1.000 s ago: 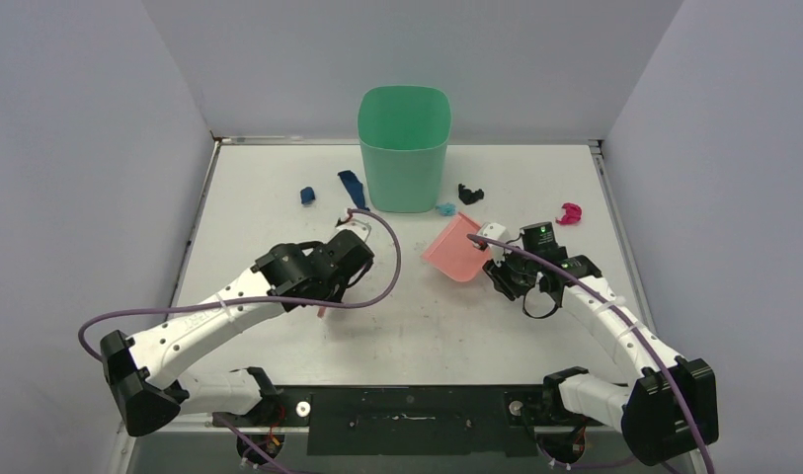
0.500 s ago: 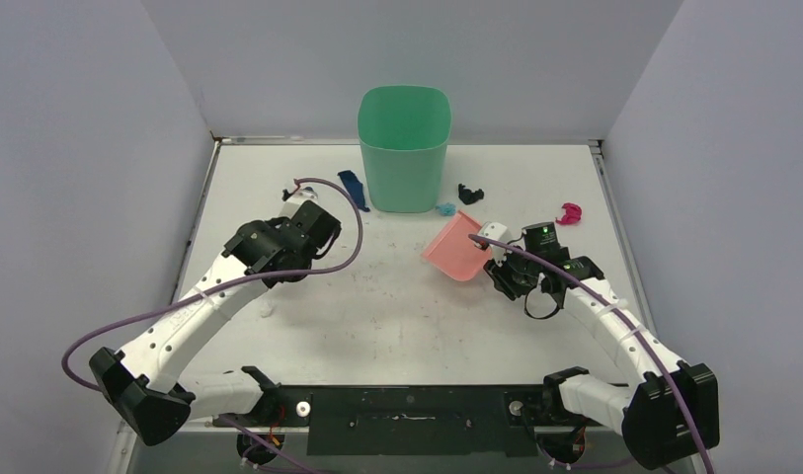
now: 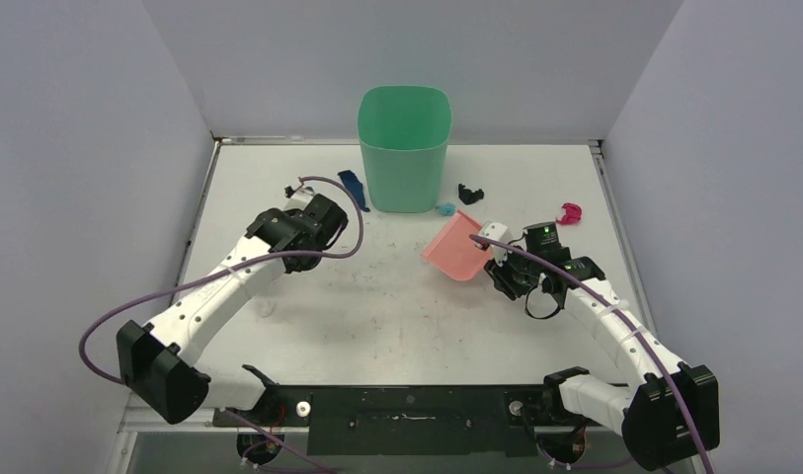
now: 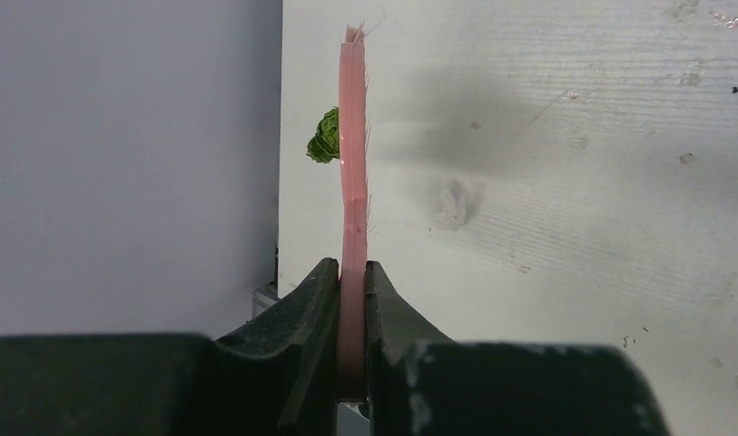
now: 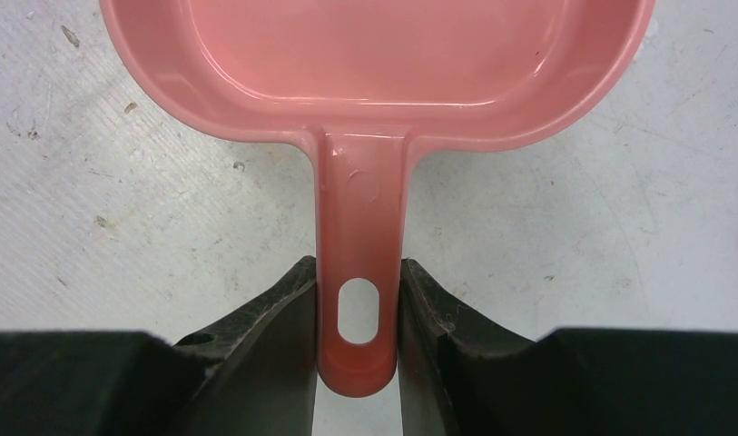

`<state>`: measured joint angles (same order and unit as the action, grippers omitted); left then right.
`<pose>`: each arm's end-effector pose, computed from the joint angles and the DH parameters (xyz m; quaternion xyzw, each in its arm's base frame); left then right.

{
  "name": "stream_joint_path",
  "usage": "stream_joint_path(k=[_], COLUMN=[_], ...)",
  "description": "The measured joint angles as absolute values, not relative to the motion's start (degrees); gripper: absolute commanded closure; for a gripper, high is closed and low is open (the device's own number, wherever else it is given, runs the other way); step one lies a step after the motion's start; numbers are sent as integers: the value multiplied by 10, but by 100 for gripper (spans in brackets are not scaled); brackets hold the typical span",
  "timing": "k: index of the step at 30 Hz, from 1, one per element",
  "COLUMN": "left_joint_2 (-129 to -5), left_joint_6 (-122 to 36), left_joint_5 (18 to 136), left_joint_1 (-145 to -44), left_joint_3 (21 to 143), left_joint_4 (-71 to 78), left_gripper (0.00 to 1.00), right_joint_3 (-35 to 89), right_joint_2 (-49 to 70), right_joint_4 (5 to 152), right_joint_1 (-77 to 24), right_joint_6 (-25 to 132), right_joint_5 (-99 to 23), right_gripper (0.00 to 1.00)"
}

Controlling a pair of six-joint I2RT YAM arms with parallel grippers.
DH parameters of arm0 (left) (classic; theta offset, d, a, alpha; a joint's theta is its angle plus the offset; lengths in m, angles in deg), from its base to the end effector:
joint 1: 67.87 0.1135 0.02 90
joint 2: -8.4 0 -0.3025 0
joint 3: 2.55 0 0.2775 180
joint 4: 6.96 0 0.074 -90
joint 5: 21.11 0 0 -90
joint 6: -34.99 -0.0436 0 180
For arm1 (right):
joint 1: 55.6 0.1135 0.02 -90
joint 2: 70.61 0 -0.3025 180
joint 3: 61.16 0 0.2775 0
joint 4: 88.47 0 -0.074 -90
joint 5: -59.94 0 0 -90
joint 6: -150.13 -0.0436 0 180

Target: Sweep away the paper scraps from the table

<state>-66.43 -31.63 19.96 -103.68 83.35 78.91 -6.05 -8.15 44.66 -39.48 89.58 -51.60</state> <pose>0.2139 -0.1138 0.3597 0.0432 0.9028 0.2975 0.3074 0.2091 0.0771 0.2533 -0.4150 0.8397 0.1416 0.3204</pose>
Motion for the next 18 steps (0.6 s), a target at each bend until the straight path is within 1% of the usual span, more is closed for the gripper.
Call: stream_joint_path(k=[6,10,14,18], left_joint_2=[-775,-841,-847,-820], left_joint_6=[-288,-278,-271,-269], left_joint_5=[183,212,270,338], left_joint_1=[-1024,-1023,-1036,-1081], left_joint_3=[831,814,791,791], left_joint_4=[791,782,777,763], left_gripper=[100,100,100,100], right_joint_3=[-61,-63,-64,-64], right_joint_2=[-81,-81,-81,-81], right_joint_4=[446,443,442,442], right_joint_1=[-395,-401,-406,-407], right_joint_6=[899,905,908,909], right_joint_5=[-519,-521,-522,-525], right_gripper=[81,81,81,81])
